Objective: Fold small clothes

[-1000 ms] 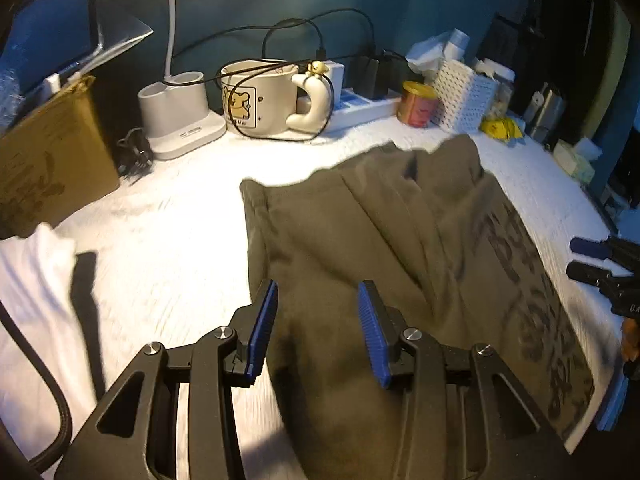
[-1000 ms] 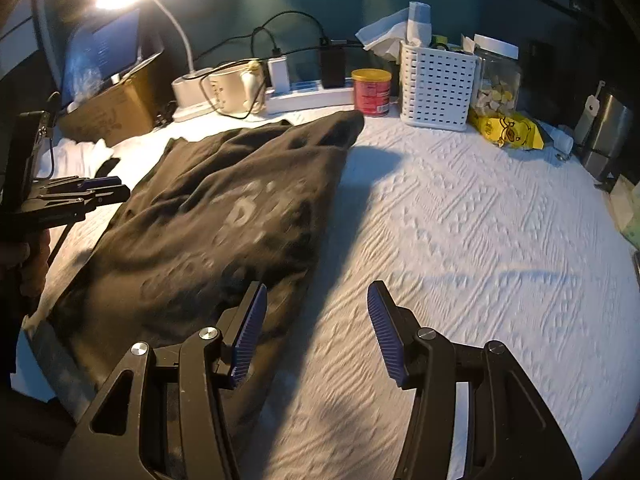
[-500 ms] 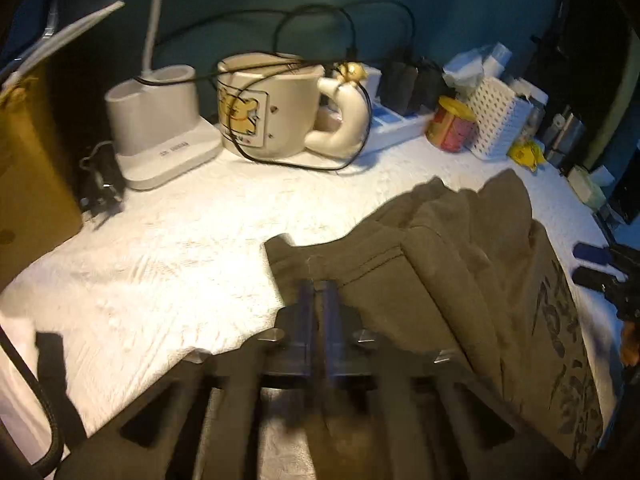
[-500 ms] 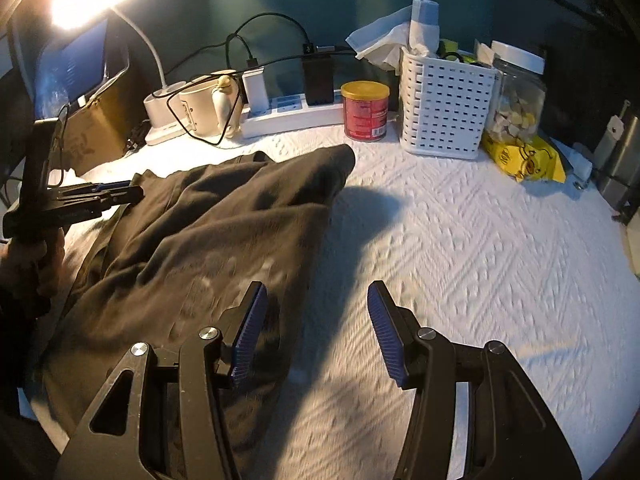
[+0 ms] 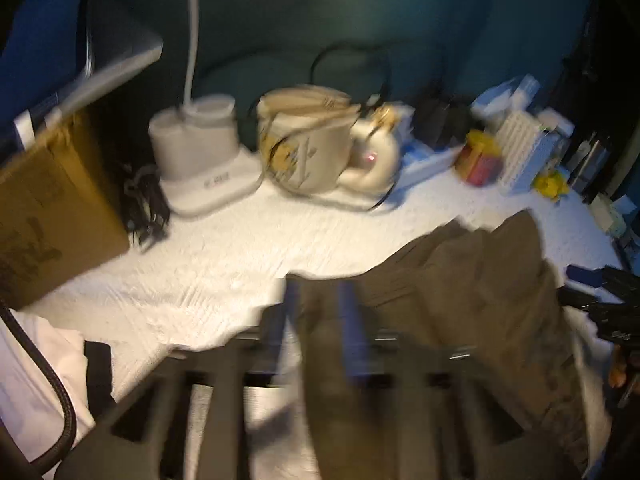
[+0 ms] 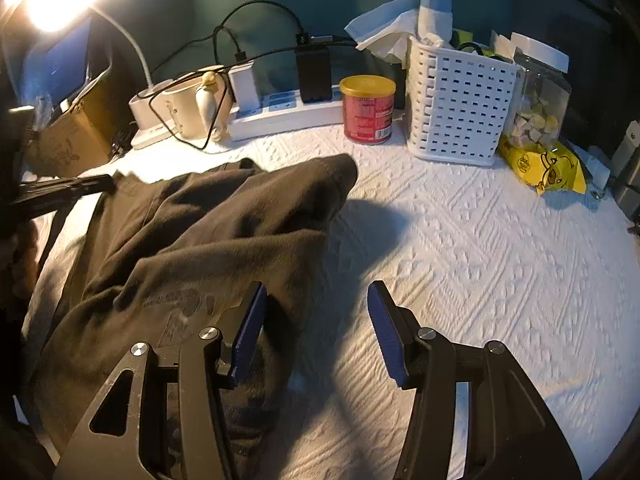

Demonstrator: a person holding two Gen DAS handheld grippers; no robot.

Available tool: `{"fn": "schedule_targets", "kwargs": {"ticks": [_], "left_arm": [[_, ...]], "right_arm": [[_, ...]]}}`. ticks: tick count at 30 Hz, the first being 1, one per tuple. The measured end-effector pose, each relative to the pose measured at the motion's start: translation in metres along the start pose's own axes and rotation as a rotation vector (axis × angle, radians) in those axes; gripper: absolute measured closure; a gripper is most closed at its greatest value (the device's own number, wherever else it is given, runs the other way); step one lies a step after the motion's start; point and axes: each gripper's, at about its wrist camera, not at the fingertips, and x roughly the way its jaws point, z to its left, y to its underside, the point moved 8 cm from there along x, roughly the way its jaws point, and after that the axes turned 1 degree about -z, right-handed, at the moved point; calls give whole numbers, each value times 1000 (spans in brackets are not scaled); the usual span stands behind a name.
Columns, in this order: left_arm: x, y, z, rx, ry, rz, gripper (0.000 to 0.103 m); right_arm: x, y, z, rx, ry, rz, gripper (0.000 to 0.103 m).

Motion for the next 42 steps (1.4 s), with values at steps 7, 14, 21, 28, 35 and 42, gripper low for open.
{"fn": "schedule_targets", "kwargs": {"ticks": [7, 14, 21, 28, 35, 42], "left_arm": [[19, 11, -74, 148, 152, 41, 31], [47, 31, -71, 140, 180, 133, 92], [13, 16, -56, 90, 180, 27, 99], [0, 4, -23, 42, 164, -4, 99], [9, 13, -11, 21, 181, 28, 99], [30, 24, -6, 25, 146, 86, 98]], "right_arm": [[3, -16, -14, 32, 17, -34, 47], [10, -28, -32, 143, -25, -52, 48], [30, -43, -38, 263, -155, -51, 48], [60, -54, -19, 262, -245, 0, 48], [77, -66, 3, 215, -278, 9, 89], [80, -95, 14, 124, -237, -46, 94]]}}
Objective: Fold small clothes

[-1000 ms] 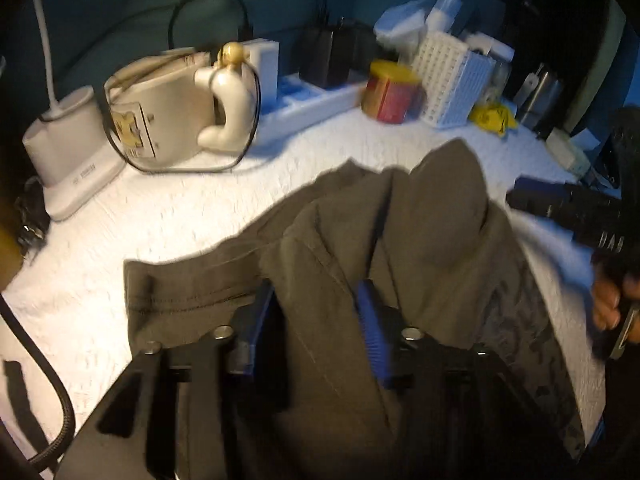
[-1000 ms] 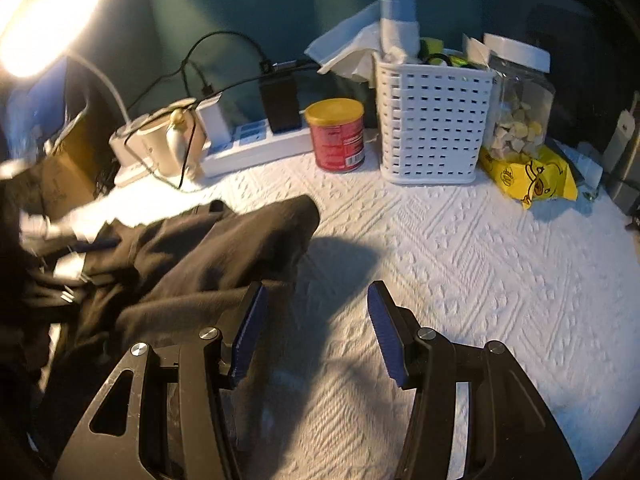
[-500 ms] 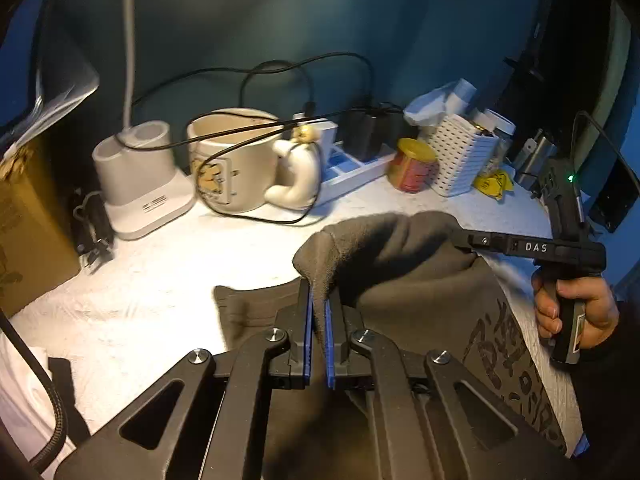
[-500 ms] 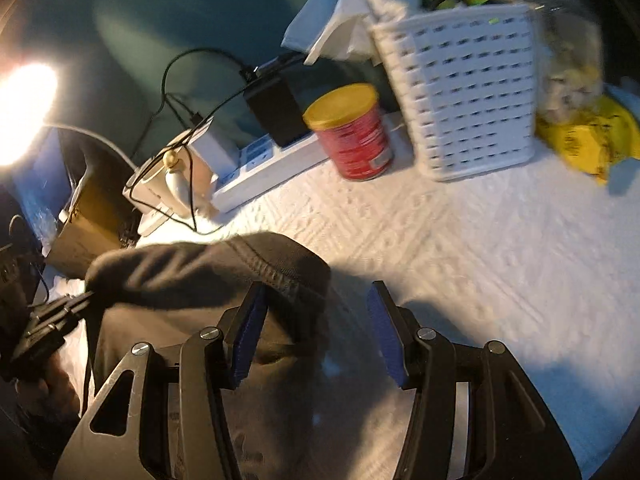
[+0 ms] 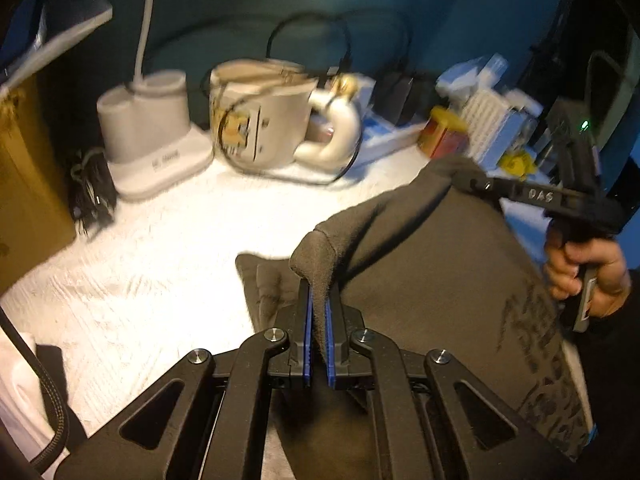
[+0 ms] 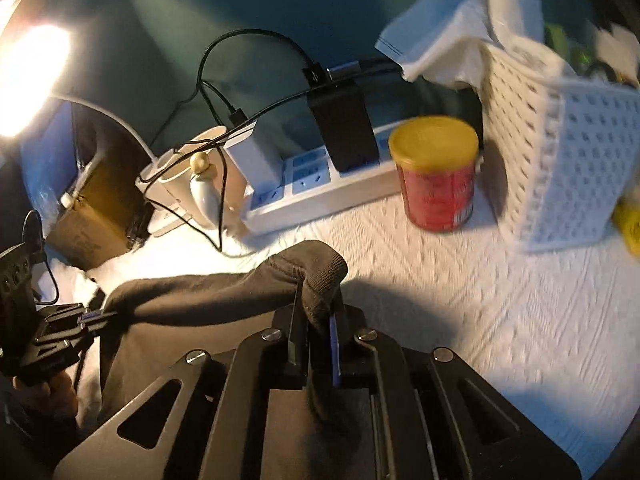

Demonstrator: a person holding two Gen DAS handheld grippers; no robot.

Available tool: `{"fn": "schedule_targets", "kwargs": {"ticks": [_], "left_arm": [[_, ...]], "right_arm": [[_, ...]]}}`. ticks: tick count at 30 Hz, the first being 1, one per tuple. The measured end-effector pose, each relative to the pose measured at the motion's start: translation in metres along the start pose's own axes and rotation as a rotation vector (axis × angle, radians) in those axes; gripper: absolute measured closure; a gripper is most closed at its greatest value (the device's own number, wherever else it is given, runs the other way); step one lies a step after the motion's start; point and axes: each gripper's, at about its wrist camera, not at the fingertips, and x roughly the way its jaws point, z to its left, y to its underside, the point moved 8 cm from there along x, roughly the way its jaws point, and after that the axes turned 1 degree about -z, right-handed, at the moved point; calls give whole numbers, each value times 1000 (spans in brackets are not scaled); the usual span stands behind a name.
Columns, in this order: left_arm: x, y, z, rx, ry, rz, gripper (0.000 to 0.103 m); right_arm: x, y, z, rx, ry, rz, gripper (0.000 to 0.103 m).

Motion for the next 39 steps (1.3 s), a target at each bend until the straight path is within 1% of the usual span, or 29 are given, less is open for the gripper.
{"fn": "schedule_targets", "kwargs": {"ticks": [2, 4, 5, 6, 7, 8, 9, 13, 15, 17, 19, 29, 35, 39], "left_arm": [[3, 3, 2, -14, 1, 12, 97], [-1, 1, 5, -20, -14, 8, 93], [-4, 0, 6, -29, -14, 4, 93], [-6, -1, 8, -39, -9, 3, 93], [-9, -1, 12, -49, -31, 7, 93], [-12, 0, 14, -51, -42, 5, 89], [-15, 0, 14, -55, -45, 0, 88], [-34, 3, 9, -61, -41, -21, 88], [-40, 6, 5, -61, -36, -23, 85], [-49, 12, -1, -64, -19, -28, 72], [-55, 18, -8, -59, -6, -32, 67], [-73, 53, -36, -67, 30, -26, 67], [-82, 76, -56, -65, 70, -17, 67], [-86, 94, -69, -65, 99, 4, 67]], "right_arm": [[9, 3, 1, -23, 22, 26, 94], [15, 8, 0, -60, 69, 49, 92], [16, 10, 0, -72, 82, 50, 87], [15, 11, -1, -82, 106, 52, 73], [14, 11, -3, -89, 131, 50, 67], [12, 10, -6, -93, 161, 41, 64], [7, 9, -9, -92, 183, 28, 63], [-12, 9, -12, -89, 195, 2, 64], [-23, 13, -12, -92, 203, -5, 64], [-31, 17, -13, -87, 205, -15, 64], [-41, 23, -13, -84, 208, -18, 63], [-81, 60, 3, -81, 203, -24, 63], [-101, 89, 18, -80, 190, -16, 64], [-110, 114, 25, -81, 182, 2, 64]]}}
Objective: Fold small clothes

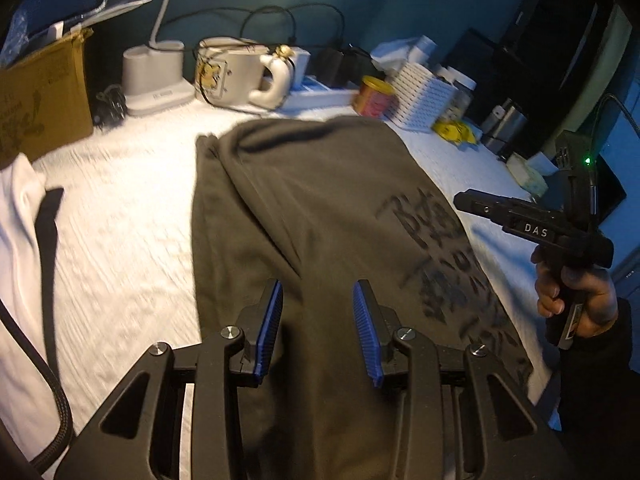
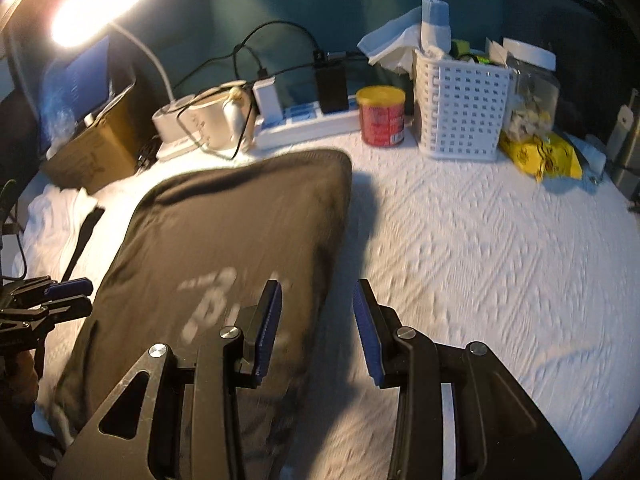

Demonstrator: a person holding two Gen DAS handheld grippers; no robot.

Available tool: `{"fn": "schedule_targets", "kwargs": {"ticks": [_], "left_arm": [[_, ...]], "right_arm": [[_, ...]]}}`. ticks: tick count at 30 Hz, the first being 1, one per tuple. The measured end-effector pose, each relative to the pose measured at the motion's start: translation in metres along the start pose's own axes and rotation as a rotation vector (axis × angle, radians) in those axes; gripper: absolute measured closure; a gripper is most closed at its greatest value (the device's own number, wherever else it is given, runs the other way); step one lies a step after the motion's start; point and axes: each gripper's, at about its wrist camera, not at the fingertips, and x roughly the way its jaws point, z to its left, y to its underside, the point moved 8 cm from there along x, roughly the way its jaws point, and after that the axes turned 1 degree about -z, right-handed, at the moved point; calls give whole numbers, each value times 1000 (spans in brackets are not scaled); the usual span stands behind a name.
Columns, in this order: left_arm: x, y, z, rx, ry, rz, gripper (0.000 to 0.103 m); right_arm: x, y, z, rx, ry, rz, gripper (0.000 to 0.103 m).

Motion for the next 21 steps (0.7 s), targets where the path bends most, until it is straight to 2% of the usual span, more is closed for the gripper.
{"fn": "schedule_targets", "kwargs": {"ticks": [5, 9, 11, 12, 17, 21], "left_arm": [[1, 28, -7, -39, 42, 59, 67], [1, 41, -19, -29, 91, 66, 68], [2, 45, -22, -57, 126, 83, 95], [1, 44, -21, -62, 120, 80, 98], [-17, 40, -13, -49, 61, 37, 100], [-20, 45, -9, -51, 54, 56, 99]], "right_arm": [[-14, 23, 5, 13, -12, 6, 64], [-25, 44, 9, 16, -24, 9, 63], [-28, 53, 10, 13, -26, 15, 64], [-29, 57, 11, 12, -25, 19, 64], [-35, 75, 21, 4, -30, 31, 64], [-43, 91, 31, -24, -38, 37, 64]]}}
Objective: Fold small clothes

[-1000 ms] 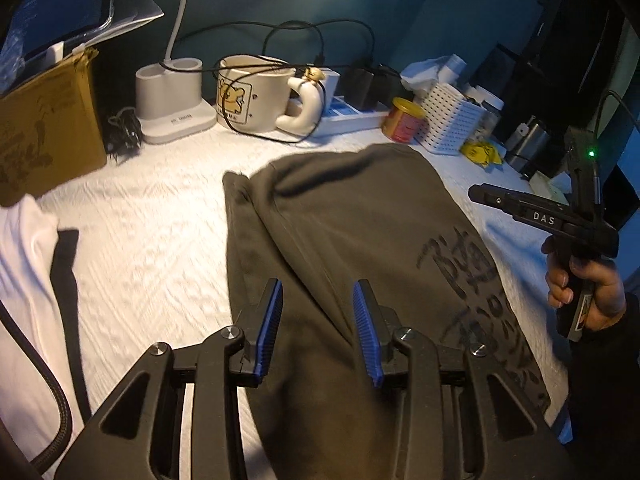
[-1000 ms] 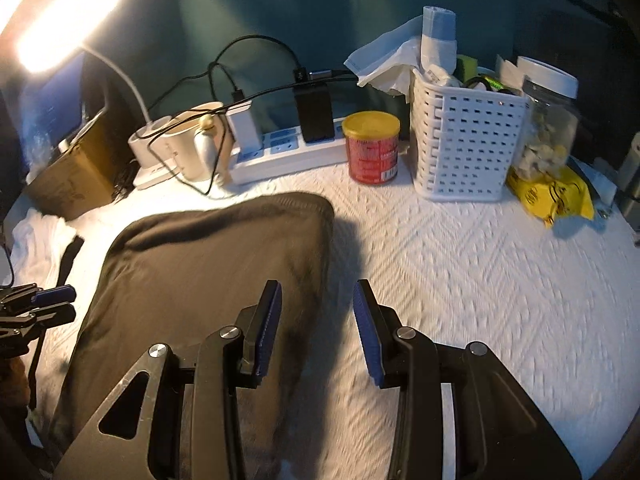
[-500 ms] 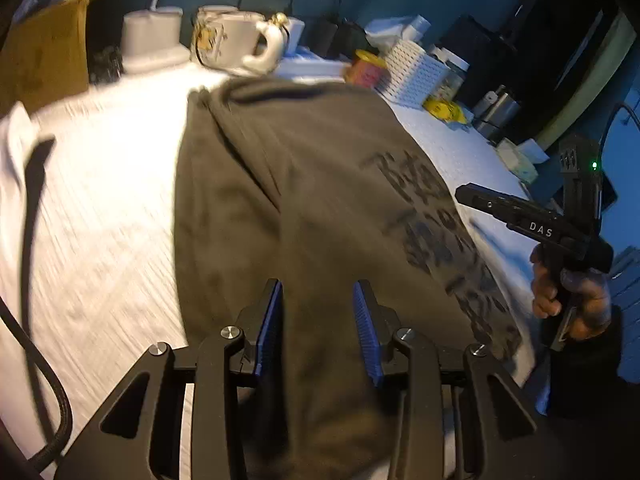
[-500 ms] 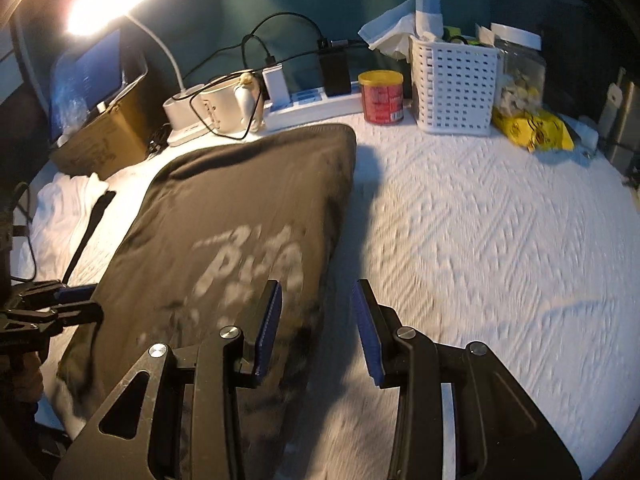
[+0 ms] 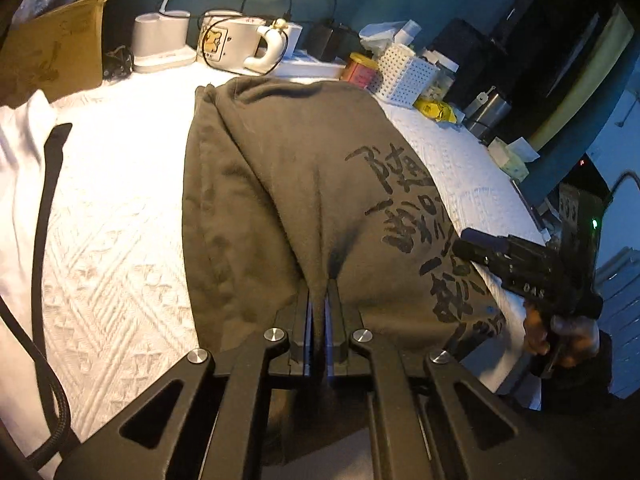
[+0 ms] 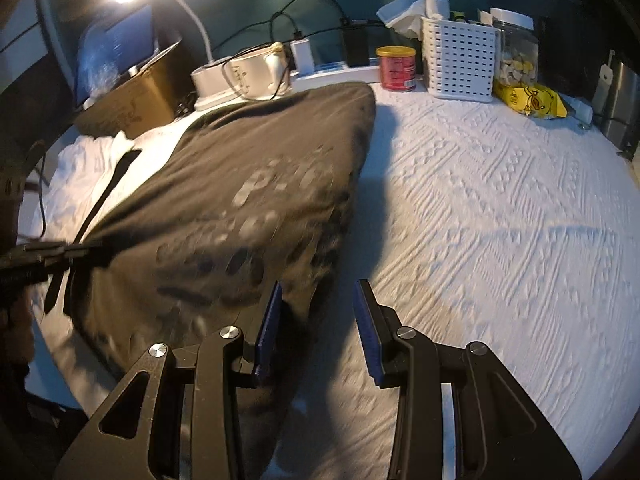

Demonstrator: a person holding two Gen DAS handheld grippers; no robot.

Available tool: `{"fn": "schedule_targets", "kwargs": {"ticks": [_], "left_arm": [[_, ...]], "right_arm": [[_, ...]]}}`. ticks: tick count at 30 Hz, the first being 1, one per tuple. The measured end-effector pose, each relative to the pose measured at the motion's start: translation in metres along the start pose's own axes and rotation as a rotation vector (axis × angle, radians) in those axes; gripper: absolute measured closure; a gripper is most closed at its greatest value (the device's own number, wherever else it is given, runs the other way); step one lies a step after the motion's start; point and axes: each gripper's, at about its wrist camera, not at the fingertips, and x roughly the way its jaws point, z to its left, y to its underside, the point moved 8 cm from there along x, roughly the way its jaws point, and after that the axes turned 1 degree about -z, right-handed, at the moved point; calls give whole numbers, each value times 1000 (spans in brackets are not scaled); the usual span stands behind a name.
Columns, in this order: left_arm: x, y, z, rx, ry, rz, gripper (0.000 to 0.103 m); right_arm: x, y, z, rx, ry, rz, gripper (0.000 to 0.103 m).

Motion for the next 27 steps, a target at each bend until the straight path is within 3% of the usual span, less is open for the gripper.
{"fn": "schedule_targets", "kwargs": {"ticks": [3, 7, 8, 14, 15, 16, 17, 18, 21, 27], "left_arm": [[2, 8, 1, -55, 34, 32, 94], [-4, 22, -7, -56, 84, 48, 66], [-4, 26, -8, -50, 88, 55, 64], [-2, 43, -10, -7, 100, 75, 65], [-3, 45, -11, 1, 97, 78, 69], [-2, 47, -10, 10, 80, 86, 87], [-1, 50, -9, 14, 72, 99, 94], [-1, 52, -8, 12, 73, 103, 95], [-5, 56, -6, 4, 63, 97, 97], [-12, 60, -7, -4, 58, 92, 97]], "right_arm": [[-5, 14, 5, -8, -4, 14, 64], [-14, 28, 8, -23, 8, 26, 64], [-16, 30, 9, -24, 8, 26, 64], [-26, 50, 12, 6, -17, 32, 64], [-28, 53, 14, 13, -31, 23, 64], [-29, 55, 15, 16, -32, 12, 64], [-30, 56, 17, 15, -31, 3, 64], [-31, 58, 19, 9, -27, -4, 65], [-33, 60, 24, 12, -36, -16, 88], [-43, 62, 28, 24, 1, -56, 95]]}}
